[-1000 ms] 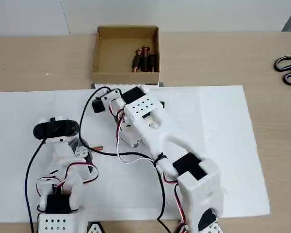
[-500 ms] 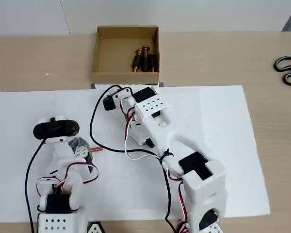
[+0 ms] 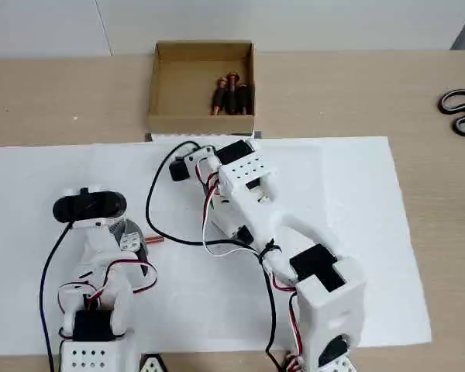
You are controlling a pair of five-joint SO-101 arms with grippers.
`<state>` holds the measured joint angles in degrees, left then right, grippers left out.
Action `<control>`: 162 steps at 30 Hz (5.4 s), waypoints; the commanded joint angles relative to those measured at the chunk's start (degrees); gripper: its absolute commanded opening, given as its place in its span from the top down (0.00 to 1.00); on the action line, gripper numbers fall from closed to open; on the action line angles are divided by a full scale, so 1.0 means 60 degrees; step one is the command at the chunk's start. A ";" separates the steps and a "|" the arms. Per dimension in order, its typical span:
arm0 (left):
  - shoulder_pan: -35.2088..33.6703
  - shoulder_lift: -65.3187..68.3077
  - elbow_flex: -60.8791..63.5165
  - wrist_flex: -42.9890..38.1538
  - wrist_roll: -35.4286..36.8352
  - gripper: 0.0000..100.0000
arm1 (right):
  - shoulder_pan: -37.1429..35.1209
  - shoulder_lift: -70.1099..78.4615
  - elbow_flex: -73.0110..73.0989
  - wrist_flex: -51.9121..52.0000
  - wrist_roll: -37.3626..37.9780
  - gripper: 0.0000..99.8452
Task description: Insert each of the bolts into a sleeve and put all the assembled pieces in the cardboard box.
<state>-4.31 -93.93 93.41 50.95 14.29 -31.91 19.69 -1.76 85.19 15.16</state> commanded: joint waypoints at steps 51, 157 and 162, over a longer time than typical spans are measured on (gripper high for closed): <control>-0.2051 1.2835 -1.4762 0.7062 -0.1143 0.99 | 0.7758 -1.2681 0.5260 0.1897 -0.0103 1.00; -0.1670 1.5897 -1.6960 0.7853 1.3055 1.00 | 0.7832 -1.2696 0.5319 0.1868 -0.0103 1.00; -0.1700 1.5941 -1.6960 0.7883 1.3099 1.00 | 0.7817 -1.2696 0.5319 0.1868 -0.0103 1.00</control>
<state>-14.68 4.70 -7.52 98.86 91.38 15.30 -55.65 30.42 97.23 15.16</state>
